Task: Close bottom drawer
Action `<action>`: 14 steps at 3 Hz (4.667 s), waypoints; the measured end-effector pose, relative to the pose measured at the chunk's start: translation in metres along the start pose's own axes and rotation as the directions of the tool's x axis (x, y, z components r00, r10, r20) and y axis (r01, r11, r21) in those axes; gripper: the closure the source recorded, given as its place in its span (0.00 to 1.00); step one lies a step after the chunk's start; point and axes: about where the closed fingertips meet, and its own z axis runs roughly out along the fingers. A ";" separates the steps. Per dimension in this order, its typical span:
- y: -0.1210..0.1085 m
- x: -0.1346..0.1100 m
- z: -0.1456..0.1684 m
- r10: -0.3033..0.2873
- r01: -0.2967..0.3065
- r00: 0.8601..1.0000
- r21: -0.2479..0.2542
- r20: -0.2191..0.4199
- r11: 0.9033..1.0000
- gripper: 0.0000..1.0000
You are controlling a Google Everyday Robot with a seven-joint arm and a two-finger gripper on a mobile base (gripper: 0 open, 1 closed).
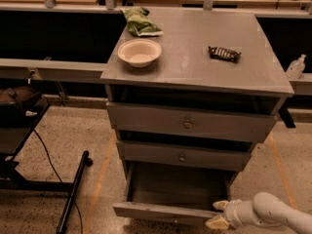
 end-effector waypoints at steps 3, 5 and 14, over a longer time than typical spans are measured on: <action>-0.002 0.053 0.037 -0.127 0.125 0.992 -0.110 -0.014 0.986 1.00; -0.008 0.074 0.059 -0.218 0.206 0.972 -0.130 -0.090 0.970 1.00; -0.051 0.042 0.100 -0.281 0.284 0.946 -0.001 -0.161 0.959 1.00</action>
Offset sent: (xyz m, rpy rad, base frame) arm -0.0125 -0.0217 -0.0626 0.0433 -0.0114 0.1536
